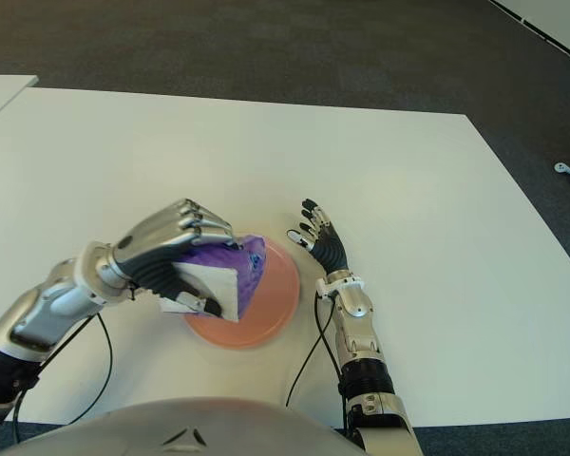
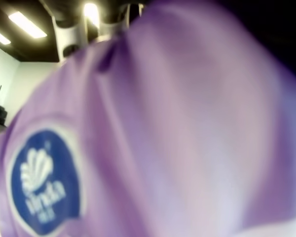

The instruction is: Put the tissue paper into the plate.

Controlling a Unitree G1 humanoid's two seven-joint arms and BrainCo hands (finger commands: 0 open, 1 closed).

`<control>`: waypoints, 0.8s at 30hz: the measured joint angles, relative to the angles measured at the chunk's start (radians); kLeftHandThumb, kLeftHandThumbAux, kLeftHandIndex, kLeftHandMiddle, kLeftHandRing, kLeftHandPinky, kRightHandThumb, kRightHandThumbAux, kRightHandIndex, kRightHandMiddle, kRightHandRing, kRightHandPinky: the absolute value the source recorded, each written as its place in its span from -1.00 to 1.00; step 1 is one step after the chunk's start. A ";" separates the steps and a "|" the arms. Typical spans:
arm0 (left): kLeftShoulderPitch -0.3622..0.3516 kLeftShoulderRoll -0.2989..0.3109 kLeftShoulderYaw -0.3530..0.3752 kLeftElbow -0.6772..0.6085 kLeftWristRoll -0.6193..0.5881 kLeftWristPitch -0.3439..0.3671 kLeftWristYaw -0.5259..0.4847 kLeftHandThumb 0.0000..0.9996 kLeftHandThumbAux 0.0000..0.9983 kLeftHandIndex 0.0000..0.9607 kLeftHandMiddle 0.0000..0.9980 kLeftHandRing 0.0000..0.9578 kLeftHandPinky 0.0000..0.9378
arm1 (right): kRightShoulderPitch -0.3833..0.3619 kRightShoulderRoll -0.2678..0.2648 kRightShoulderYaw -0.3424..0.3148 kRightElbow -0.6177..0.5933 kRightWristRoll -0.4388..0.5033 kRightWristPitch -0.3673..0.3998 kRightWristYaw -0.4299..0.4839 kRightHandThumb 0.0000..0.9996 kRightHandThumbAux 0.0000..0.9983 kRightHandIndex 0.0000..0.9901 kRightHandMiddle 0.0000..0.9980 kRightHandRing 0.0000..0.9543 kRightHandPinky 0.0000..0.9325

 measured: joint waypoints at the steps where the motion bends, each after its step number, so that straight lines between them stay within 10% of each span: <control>1: -0.005 -0.007 -0.009 0.015 0.019 0.002 -0.009 0.49 0.40 -0.08 0.64 0.72 0.70 | -0.001 0.001 0.000 0.001 0.000 0.000 -0.001 -0.98 0.33 -1.00 -0.99 -1.00 -1.00; 14: -0.110 -0.073 -0.049 0.169 0.161 -0.029 -0.017 0.48 0.40 -0.08 0.63 0.70 0.67 | -0.022 0.006 -0.002 0.018 0.000 0.000 -0.001 -1.00 0.35 -1.00 -1.00 -1.00 -1.00; 24: -0.214 -0.202 -0.120 0.420 0.400 -0.030 0.241 0.48 0.40 -0.08 0.64 0.71 0.69 | -0.032 0.008 -0.007 0.036 0.000 -0.003 0.003 -1.00 0.31 -1.00 -0.99 -1.00 -1.00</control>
